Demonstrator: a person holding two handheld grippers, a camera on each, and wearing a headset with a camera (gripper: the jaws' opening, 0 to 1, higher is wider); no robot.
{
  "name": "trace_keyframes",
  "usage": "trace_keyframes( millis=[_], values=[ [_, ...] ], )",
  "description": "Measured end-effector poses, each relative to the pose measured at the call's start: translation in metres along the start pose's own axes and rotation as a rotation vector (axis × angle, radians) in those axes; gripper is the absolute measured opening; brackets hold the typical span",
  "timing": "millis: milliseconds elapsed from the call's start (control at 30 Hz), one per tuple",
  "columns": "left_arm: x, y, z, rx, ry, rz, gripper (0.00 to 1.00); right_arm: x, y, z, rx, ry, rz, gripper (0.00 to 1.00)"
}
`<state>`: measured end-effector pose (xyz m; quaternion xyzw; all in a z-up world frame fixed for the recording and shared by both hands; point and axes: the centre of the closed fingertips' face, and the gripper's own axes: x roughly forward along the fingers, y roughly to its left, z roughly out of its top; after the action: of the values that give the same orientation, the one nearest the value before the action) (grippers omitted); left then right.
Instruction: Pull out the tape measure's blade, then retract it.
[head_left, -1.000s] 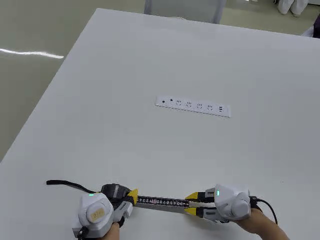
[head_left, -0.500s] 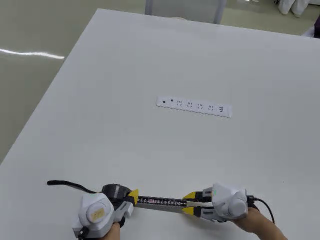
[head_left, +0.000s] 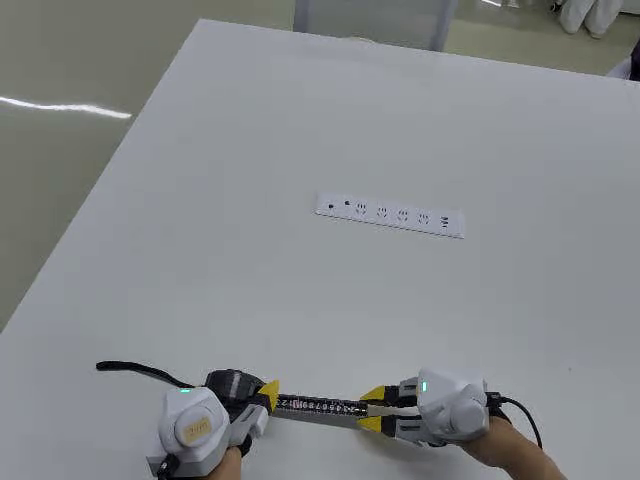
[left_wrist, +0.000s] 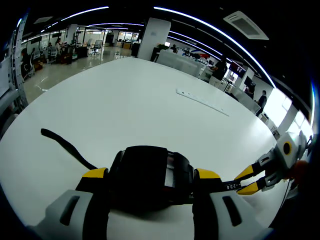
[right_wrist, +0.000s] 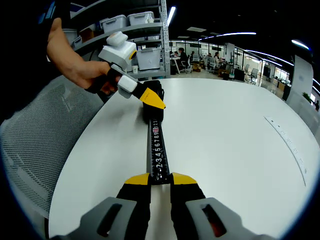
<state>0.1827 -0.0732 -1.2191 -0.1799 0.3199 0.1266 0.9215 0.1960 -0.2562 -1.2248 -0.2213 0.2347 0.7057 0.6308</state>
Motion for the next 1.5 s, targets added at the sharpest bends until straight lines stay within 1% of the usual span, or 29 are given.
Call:
trace_keyframes(
  millis=[1500],
  values=[
    [0.0, 0.0, 0.001, -0.006, 0.002, -0.003, 0.65, 0.03, 0.003, 0.02, 0.003, -0.028, 0.023, 0.13]
  ],
)
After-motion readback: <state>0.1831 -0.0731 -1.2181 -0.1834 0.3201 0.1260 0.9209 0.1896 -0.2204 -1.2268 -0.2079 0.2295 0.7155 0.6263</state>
